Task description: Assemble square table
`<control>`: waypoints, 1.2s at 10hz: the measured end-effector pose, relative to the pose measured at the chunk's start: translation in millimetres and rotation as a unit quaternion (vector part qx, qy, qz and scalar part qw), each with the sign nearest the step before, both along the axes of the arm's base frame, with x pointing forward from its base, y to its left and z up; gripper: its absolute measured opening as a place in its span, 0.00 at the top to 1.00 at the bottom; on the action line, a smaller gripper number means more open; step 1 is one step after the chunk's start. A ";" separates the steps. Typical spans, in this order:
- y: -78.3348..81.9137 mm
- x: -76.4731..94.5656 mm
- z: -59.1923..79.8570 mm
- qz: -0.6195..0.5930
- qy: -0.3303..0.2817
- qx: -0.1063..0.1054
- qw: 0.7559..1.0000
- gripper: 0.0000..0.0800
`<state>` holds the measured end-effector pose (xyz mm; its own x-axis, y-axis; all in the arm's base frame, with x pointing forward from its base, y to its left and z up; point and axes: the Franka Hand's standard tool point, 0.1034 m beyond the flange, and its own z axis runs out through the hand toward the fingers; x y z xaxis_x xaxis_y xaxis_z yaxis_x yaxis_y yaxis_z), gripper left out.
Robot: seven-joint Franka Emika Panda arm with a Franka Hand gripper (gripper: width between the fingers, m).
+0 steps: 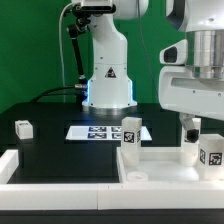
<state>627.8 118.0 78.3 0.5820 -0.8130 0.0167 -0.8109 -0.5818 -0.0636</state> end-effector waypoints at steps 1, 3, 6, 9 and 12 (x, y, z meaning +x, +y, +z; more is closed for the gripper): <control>0.6 0.0 0.1 0.039 -0.001 -0.003 0.999 0.19; 9.9 -0.1 2.0 0.215 -0.002 -0.023 0.976 0.19; 0.2 2.2 5.7 0.269 -0.019 -0.030 0.963 0.19; 0.2 1.9 4.9 0.247 -0.018 -0.028 0.969 0.38; -2.7 2.4 4.9 0.127 -0.017 -0.020 0.992 0.64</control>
Offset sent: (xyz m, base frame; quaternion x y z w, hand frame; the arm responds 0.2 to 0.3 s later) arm -0.0095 0.0049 0.0089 0.0445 -0.0234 -0.2542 0.9658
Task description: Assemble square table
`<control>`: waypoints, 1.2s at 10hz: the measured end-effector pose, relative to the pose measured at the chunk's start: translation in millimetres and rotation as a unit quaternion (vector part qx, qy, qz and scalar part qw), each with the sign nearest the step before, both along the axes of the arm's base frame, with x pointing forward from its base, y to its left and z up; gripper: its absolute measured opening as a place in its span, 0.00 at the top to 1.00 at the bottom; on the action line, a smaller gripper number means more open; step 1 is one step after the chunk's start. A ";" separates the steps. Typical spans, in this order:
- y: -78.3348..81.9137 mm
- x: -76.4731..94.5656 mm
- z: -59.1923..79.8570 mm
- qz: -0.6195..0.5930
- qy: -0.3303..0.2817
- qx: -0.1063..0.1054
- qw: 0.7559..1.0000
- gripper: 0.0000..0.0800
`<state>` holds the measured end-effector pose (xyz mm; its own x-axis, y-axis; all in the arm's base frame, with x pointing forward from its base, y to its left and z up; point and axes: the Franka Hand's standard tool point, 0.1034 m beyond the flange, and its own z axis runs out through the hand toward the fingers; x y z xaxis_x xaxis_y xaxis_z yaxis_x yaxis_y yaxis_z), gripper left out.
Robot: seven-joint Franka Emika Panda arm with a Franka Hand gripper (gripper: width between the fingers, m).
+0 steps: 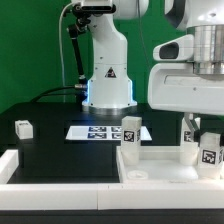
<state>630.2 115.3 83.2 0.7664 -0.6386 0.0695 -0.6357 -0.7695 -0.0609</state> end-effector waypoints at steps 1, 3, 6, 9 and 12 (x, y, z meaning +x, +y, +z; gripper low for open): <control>-0.7 0.1 0.0 -0.038 0.000 0.003 0.999 0.64; -4.0 1.1 -0.8 -0.150 0.008 0.016 0.989 0.64; -5.4 -0.6 -1.0 -0.382 0.022 0.063 0.922 0.64; -6.9 -3.7 -1.4 -0.545 0.028 0.104 0.832 0.64; -8.9 -4.6 -1.3 -0.583 0.033 0.107 0.805 0.64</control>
Offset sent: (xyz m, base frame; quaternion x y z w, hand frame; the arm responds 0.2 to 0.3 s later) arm 0.0074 -0.0038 -0.0054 -0.0329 -0.0247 0.3449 0.9377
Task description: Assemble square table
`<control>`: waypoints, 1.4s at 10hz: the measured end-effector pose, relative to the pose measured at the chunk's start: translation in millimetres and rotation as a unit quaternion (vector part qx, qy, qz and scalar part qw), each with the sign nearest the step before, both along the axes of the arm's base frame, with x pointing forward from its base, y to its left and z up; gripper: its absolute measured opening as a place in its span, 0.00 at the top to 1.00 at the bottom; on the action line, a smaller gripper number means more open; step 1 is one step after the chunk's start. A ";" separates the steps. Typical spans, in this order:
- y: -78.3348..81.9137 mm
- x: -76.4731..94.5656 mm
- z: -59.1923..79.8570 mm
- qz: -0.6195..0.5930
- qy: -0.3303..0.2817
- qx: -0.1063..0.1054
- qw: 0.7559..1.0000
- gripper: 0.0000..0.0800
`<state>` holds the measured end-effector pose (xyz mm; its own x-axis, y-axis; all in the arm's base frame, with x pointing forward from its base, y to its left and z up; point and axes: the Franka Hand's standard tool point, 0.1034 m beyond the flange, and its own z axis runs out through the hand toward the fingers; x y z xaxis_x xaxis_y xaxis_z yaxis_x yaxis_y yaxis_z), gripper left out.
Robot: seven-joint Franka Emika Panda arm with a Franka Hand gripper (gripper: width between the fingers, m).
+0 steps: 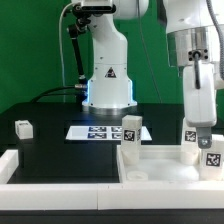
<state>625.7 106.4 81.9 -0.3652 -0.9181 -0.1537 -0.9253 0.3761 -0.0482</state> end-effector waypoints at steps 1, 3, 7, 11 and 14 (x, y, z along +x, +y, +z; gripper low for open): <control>0.2 -0.6 0.2 -0.026 0.005 0.000 1.000 0.63; -1.3 -1.3 0.0 -0.032 0.006 -0.002 0.999 0.63; -1.9 -1.2 0.5 -0.026 0.005 -0.003 1.000 0.22; -17.4 0.1 24.6 0.012 -0.008 -0.001 1.000 0.19; -16.4 -0.8 22.9 0.015 -0.006 -0.001 1.000 0.19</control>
Offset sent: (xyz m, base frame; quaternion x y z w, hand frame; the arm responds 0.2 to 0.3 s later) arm 0.0000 0.0000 0.0000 0.0000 0.0000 0.0000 1.0000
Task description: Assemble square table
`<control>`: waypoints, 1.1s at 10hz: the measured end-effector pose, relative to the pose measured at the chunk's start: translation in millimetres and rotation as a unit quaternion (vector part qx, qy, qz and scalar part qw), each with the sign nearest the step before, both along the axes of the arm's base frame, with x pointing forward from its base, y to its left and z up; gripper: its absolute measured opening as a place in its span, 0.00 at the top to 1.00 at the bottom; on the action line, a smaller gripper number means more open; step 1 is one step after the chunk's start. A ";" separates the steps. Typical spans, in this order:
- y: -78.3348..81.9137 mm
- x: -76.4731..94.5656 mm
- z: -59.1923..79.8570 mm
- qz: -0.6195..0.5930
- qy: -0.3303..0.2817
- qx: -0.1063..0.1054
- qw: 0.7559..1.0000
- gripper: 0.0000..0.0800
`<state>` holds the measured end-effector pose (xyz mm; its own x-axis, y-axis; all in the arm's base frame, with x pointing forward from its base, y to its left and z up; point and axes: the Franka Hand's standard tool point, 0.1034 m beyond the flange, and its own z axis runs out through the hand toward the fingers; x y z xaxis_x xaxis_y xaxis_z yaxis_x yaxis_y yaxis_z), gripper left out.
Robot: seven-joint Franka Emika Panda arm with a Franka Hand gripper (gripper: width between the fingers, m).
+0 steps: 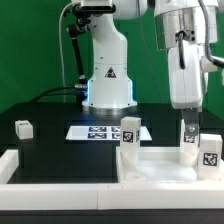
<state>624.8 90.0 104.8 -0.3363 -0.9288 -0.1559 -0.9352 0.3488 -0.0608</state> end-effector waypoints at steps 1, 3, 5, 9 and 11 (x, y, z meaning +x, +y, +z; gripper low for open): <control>0.0 -0.1 -0.2 0.000 0.000 0.000 1.000 0.19; -2.5 0.5 1.5 0.011 -0.004 -0.001 1.000 0.19; -29.2 -10.7 22.1 0.088 -0.036 -0.009 0.995 0.19; -31.6 -15.4 14.7 0.193 -0.053 -0.033 0.979 0.19; -37.9 -17.9 14.4 0.285 -0.063 -0.046 0.955 0.19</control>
Offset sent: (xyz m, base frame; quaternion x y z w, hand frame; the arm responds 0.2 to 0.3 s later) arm -0.0346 -0.0472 0.0409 0.0409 -0.0513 -0.0688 0.9955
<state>606.9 52.1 119.3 0.2444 -0.9671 -0.0700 -0.9550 -0.2275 -0.1904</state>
